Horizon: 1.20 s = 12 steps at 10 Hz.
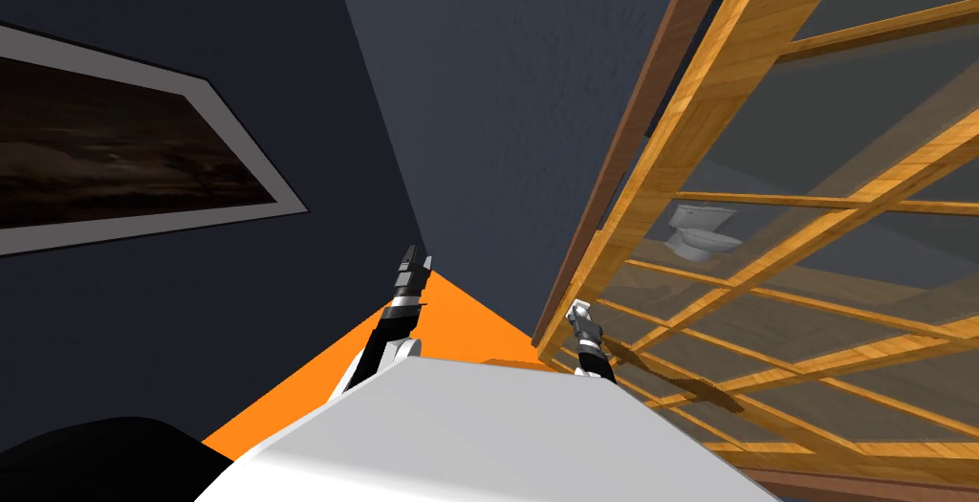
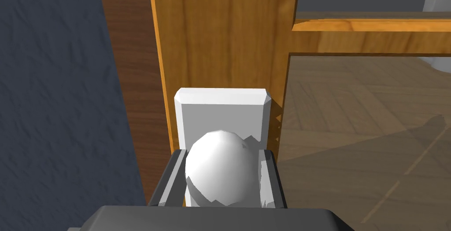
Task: Pull the door open
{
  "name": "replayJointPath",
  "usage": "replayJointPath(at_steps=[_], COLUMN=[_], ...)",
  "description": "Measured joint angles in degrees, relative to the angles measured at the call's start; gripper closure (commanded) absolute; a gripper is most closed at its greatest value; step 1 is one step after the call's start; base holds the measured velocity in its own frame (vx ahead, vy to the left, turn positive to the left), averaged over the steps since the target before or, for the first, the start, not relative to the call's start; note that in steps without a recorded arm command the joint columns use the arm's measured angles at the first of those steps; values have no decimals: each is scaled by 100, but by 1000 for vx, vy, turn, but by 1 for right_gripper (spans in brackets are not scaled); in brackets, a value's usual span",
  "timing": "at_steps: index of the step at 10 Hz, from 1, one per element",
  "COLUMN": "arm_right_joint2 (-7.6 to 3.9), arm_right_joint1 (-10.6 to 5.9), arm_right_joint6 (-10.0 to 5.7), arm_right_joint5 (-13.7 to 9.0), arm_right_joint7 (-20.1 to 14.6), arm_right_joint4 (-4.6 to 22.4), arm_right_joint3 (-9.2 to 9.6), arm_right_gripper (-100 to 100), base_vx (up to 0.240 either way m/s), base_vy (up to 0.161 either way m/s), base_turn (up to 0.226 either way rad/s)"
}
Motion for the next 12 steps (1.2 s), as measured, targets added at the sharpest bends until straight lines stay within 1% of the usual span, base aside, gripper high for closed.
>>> replayJointPath(at_steps=[2, 4, 5, 6, 8, 9, 10, 11, 12], arm_right_joint2=[-86, -146, -195, -240, -334, -374, -365, -406, -452], arm_right_joint1=[-16, 90, 99, 160, 201, 225, 240, 280, 277], arm_right_joint6=[-45, -14, -33, -16, -39, -39, -26, -37, -87], arm_right_joint5=[50, 111, 155, 186, 255, 285, 294, 321, 359], arm_right_joint7=[-148, -270, -386, -473, -660, -737, -754, -797, -872], arm_right_joint4=[17, -124, -93, -170, -211, -250, -244, -284, -277], arm_right_joint3=[110, 250, 350, 427, 583, 652, 674, 731, 801], arm_right_gripper=[100, 100, 100, 100, 100, 100, 100, 100, 100], base_vx=[-236, -243, -228, -224, -231, -96, -151, -230, -229], base_vy=[-32, -8, -10, 4, -28, -7, -31, -39, -24], base_turn=[101, 94, 101, 103, 73, 29, 87, 100, 61])
